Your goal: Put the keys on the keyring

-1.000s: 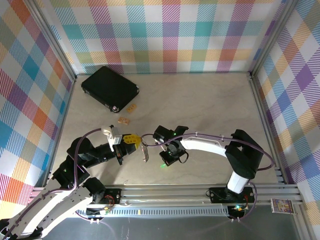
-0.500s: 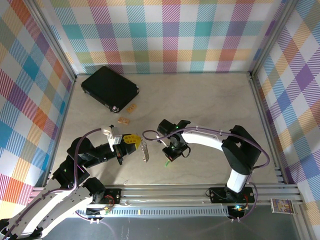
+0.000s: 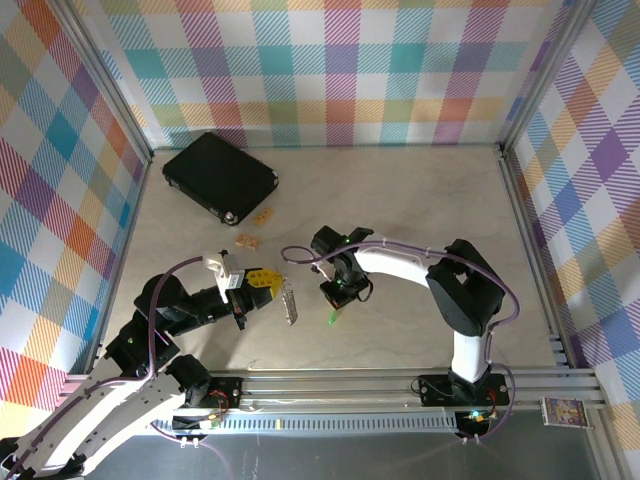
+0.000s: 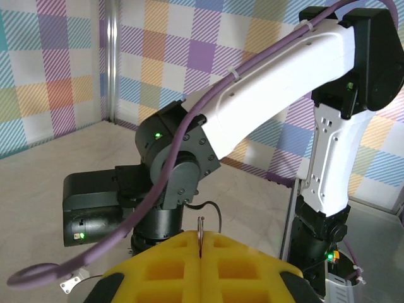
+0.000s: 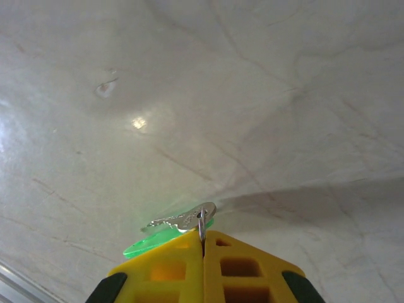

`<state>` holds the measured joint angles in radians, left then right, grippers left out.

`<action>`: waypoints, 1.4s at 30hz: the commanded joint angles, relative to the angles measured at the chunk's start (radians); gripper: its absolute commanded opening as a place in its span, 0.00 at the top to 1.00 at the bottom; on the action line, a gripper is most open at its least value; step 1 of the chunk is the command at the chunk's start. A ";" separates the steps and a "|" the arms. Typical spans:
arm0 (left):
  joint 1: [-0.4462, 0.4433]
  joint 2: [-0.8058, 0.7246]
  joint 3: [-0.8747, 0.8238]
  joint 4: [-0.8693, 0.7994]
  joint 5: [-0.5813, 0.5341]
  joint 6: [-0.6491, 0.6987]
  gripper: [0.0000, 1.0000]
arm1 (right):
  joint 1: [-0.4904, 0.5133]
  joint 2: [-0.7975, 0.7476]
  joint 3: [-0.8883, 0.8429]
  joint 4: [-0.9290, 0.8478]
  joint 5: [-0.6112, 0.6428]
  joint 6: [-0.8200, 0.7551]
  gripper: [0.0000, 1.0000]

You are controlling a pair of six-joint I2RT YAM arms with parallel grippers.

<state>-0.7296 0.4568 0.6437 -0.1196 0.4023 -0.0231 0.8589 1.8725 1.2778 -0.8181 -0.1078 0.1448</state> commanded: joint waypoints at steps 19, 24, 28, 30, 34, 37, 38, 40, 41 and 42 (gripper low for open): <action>0.010 -0.028 -0.020 0.083 -0.011 -0.007 1.00 | -0.050 0.115 0.121 -0.050 0.020 0.090 0.93; 0.011 -0.027 -0.021 0.084 -0.013 -0.007 1.00 | -0.050 0.125 0.129 -0.052 0.020 0.096 0.89; 0.009 -0.027 -0.021 0.087 -0.011 -0.007 1.00 | -0.052 0.119 0.126 -0.043 0.015 0.102 0.84; 0.010 -0.027 -0.021 0.086 -0.011 -0.008 1.00 | -0.052 0.115 0.127 -0.037 0.007 0.108 0.81; 0.010 -0.026 -0.024 0.092 -0.005 -0.009 1.00 | -0.055 0.105 0.122 -0.018 -0.006 0.124 0.77; 0.010 -0.027 -0.024 0.094 -0.003 -0.011 1.00 | -0.059 0.103 0.118 -0.008 -0.019 0.133 0.76; 0.010 -0.027 -0.024 0.094 -0.002 -0.011 1.00 | -0.060 0.103 0.117 -0.006 -0.022 0.136 0.76; 0.011 -0.026 -0.024 0.094 0.000 -0.012 1.00 | -0.064 0.102 0.113 0.002 -0.026 0.140 0.76; 0.010 -0.027 -0.024 0.094 0.000 -0.013 1.00 | -0.064 0.100 0.111 0.004 -0.027 0.142 0.77; 0.010 -0.028 -0.024 0.094 0.000 -0.014 1.00 | -0.066 0.100 0.109 0.006 -0.026 0.142 0.78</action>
<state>-0.7296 0.4416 0.6285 -0.0753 0.3988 -0.0307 0.8001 1.9823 1.3830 -0.8200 -0.1112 0.2665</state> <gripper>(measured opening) 0.050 0.225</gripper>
